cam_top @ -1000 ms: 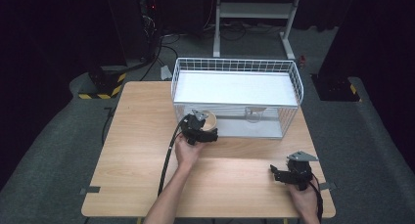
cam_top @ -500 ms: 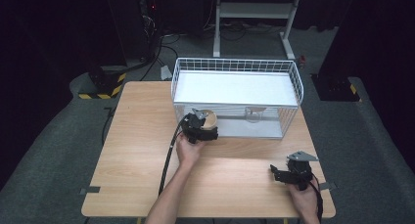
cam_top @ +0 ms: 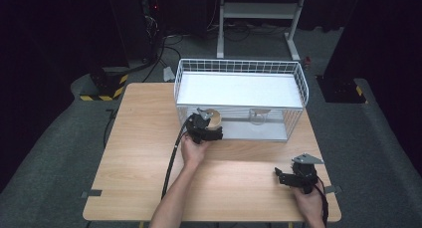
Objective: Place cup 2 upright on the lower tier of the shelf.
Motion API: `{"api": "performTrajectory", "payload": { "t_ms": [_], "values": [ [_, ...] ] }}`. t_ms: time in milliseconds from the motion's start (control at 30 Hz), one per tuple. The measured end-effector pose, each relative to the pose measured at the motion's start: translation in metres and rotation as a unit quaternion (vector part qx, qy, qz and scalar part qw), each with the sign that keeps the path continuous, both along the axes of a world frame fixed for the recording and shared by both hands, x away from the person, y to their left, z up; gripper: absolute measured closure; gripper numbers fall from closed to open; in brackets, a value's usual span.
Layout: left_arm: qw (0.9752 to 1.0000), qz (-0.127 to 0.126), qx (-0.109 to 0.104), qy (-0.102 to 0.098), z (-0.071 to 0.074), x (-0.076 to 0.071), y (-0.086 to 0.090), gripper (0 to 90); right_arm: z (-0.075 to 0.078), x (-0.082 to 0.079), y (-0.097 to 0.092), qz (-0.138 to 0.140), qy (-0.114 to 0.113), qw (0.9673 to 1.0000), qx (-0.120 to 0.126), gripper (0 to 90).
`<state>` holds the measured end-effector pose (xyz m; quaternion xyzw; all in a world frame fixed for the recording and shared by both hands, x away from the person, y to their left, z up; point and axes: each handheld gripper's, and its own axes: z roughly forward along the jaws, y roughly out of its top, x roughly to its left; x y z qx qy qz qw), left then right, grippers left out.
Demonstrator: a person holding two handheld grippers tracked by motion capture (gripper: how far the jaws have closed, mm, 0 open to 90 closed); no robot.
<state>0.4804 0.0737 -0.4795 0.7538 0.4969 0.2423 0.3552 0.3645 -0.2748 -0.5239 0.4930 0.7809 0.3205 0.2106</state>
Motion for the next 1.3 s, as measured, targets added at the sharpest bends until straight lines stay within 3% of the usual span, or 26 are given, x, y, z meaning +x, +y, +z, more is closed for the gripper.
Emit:
{"api": "performTrajectory", "payload": {
  "t_ms": [167, 200, 300, 400, 433, 533, 567, 767, 800, 833, 867, 1000, 1300],
  "values": [
    [1.0000, -0.005, -0.003, 0.002, 0.000, 0.002, 0.001, 8.7, 0.000, 0.000, 0.000, 0.001, -0.001, 1.0000, -0.001, 15.8],
    [0.9999, -0.006, -0.015, 0.005, 0.000, 0.003, 0.001, 8.8, 0.000, 0.000, 0.000, 0.001, -0.001, 1.0000, -0.001, 15.8],
    [0.9998, -0.007, -0.020, 0.007, 0.000, 0.003, 0.002, 8.8, 0.000, 0.000, 0.000, 0.001, -0.001, 1.0000, -0.001, 15.8],
    [0.9999, -0.006, -0.010, 0.003, 0.000, 0.002, 0.001, 7.5, 0.000, 0.000, 0.000, 0.000, 0.000, 1.0000, 0.000, 15.8],
    [0.9997, -0.009, -0.022, 0.008, 0.000, 0.002, 0.001, 7.1, 0.000, 0.000, 0.000, 0.000, 0.000, 1.0000, 0.000, 15.8],
    [0.9998, -0.005, -0.018, 0.004, 0.003, 0.001, 0.002, 6.1, 0.000, 0.000, 0.000, 0.000, 0.000, 1.0000, 0.000, 15.8],
    [0.9996, -0.009, -0.025, 0.006, 0.003, 0.001, 0.002, 6.0, 0.000, 0.000, 0.000, 0.001, -0.001, 1.0000, -0.001, 15.8],
    [0.9998, -0.009, -0.016, 0.002, 0.008, -0.003, 0.005, 5.6, 0.000, 0.000, 0.000, 0.000, 0.000, 1.0000, 0.000, 15.8],
    [0.9998, -0.020, 0.001, -0.004, 0.010, -0.004, 0.008, 5.7, 0.000, 0.000, 0.000, 0.001, -0.001, 1.0000, -0.001, 15.8],
    [0.9998, -0.020, 0.001, -0.004, 0.010, -0.004, 0.008, 5.8, 0.000, 0.000, 0.000, 0.001, -0.001, 1.0000, -0.001, 15.8],
    [0.9999, -0.007, -0.014, 0.001, 0.009, -0.007, 0.005, 6.0, 0.000, 0.000, 0.000, 0.000, 0.000, 1.0000, 0.000, 15.8],
    [0.9999, -0.011, -0.002, -0.002, 0.010, -0.009, 0.008, 9.0, 0.000, 0.000, 0.000, 0.001, -0.001, 1.0000, -0.001, 15.8],
    [0.9999, -0.009, -0.010, -0.005, 0.005, -0.019, 0.013, 14.0, 0.000, 0.000, 0.000, 0.001, -0.001, 1.0000, -0.001, 15.8]
  ]
}}
